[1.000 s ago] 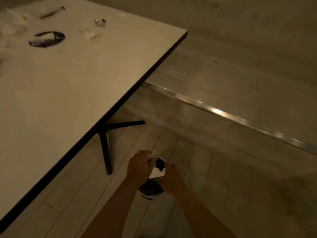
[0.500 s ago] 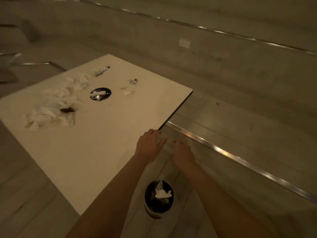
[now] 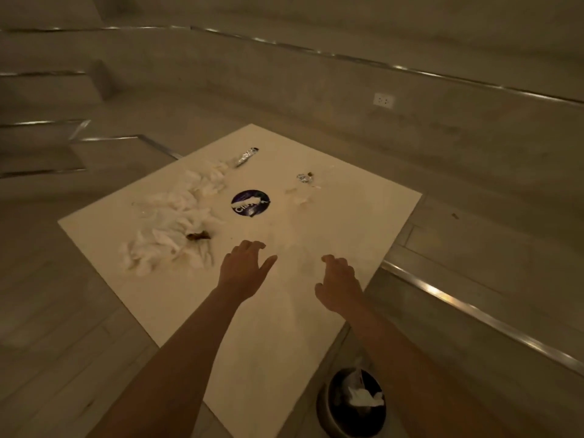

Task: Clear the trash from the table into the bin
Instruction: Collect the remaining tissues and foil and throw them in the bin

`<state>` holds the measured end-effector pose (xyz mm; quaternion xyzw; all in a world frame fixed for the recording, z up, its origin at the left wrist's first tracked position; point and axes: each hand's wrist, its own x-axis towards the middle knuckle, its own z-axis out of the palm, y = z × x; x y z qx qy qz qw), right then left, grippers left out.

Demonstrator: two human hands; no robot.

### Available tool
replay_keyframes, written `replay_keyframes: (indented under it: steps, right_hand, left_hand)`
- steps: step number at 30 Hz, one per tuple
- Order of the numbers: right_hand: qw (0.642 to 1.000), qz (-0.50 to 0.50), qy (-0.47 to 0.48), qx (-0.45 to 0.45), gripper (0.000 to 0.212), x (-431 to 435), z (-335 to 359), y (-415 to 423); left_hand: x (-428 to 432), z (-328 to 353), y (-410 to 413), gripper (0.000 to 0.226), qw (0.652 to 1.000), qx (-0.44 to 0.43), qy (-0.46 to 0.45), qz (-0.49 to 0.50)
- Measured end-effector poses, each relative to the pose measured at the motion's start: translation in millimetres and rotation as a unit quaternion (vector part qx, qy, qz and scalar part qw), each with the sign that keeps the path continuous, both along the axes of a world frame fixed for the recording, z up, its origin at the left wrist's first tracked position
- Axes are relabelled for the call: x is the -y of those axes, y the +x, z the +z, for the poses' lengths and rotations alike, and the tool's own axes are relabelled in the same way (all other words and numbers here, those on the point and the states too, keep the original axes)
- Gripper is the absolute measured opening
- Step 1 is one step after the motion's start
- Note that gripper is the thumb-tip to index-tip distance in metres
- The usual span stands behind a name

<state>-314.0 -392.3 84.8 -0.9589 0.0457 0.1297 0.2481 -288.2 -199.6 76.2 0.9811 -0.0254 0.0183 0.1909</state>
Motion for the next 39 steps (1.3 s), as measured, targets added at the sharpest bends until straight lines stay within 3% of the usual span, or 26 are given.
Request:
replay_keyframes:
  steps: [3,7,12,18,23,25,31,35,39]
  right_hand:
    - [1.000,-0.019,0.006,0.000,0.053,-37,-9,17]
    - [1.000,-0.030,0.006,0.004,0.054,-82,-24,34]
    - [0.999,-0.041,0.005,-0.006,0.054,-112,-42,49]
    - [0.999,-0.046,0.002,-0.009,0.054,-130,-54,84]
    - [0.999,-0.037,0.003,0.001,0.054,-134,-63,127]
    - [0.999,-0.038,0.005,-0.004,0.053,-133,-65,140]
    - [0.999,-0.036,0.008,-0.008,0.054,-129,-67,165]
    - [0.999,-0.038,0.006,0.001,0.052,-128,-64,174]
    - [0.999,-0.046,0.001,0.007,0.053,-131,-64,183]
  left_hand:
    - [-51,-16,25,0.053,0.998,0.008,0.058,-0.014]
    - [-113,-42,49,0.081,0.992,-0.028,0.126,-0.001]
    - [-159,-73,74,0.098,0.988,-0.079,0.134,-0.023]
    - [-176,-98,86,0.084,0.996,-0.073,0.050,-0.032]
    - [-176,-102,109,0.039,0.993,0.023,0.040,-0.106]
    - [-178,-103,120,0.029,0.989,0.016,0.057,-0.135]
    - [-177,-89,159,0.040,0.993,-0.026,0.039,-0.106]
    - [-178,-65,191,0.033,0.997,0.015,0.000,-0.070]
    - [-184,-51,222,0.039,0.999,-0.006,-0.037,-0.028]
